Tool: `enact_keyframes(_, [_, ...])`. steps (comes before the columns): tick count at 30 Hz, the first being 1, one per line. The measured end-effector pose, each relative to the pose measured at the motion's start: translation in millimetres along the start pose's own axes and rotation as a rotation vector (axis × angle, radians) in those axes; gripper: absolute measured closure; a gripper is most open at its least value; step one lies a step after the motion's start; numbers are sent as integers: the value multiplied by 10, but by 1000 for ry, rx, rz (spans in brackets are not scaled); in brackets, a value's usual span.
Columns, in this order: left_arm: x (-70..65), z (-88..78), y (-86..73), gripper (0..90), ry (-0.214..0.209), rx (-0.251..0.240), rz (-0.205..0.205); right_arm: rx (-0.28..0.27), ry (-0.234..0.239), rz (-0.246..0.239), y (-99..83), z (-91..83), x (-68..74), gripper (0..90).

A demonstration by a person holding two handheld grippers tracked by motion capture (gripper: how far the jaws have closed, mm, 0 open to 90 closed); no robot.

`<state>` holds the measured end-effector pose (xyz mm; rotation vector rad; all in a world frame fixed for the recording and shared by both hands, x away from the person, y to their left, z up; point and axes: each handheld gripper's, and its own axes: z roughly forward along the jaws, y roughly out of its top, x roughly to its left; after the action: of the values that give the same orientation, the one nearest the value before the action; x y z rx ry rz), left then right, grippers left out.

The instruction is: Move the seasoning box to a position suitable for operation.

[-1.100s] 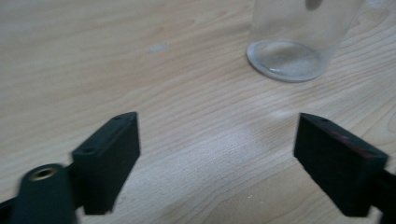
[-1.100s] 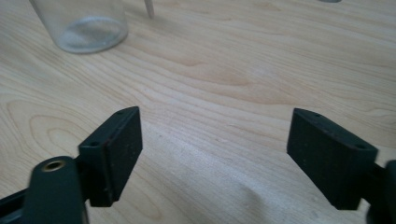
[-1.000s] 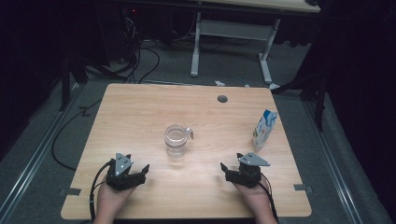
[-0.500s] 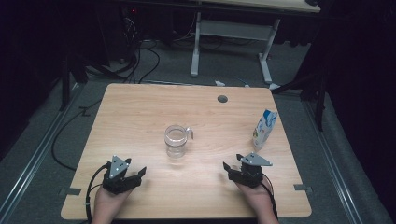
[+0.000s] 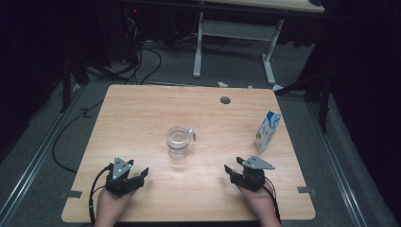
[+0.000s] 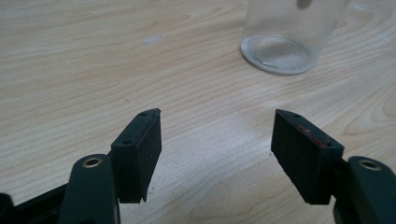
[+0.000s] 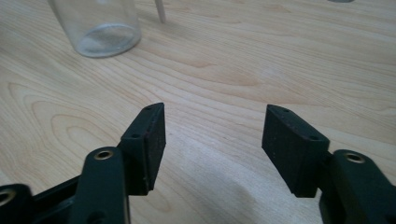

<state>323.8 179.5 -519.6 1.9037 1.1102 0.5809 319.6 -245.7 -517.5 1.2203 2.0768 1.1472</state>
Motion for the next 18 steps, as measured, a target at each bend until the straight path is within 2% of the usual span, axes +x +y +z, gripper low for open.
enact_keyframes(1, [2,24,26,363,-27,6,-16,-2,5,-4,0,2,26,418])
enact_keyframes(3, [11,51,55,361,-38,10,-22,1,3,-10,-1,9,47,423])
enact_keyframes(10, [-18,61,145,390,-53,-11,-27,-4,-4,-29,-6,-2,100,453])
enact_keyframes(11, [-13,73,158,388,-63,-20,-54,-3,2,-28,-7,-1,109,457])
enact_keyframes(14, [-9,96,171,387,-63,-6,-65,3,1,-36,-10,0,113,455])
enact_keyframes(15, [-28,111,190,387,-44,3,-46,2,0,-35,-10,0,112,450])
enact_keyframes(18, [-42,124,232,405,-32,-1,-36,-2,1,-32,-12,2,99,437])
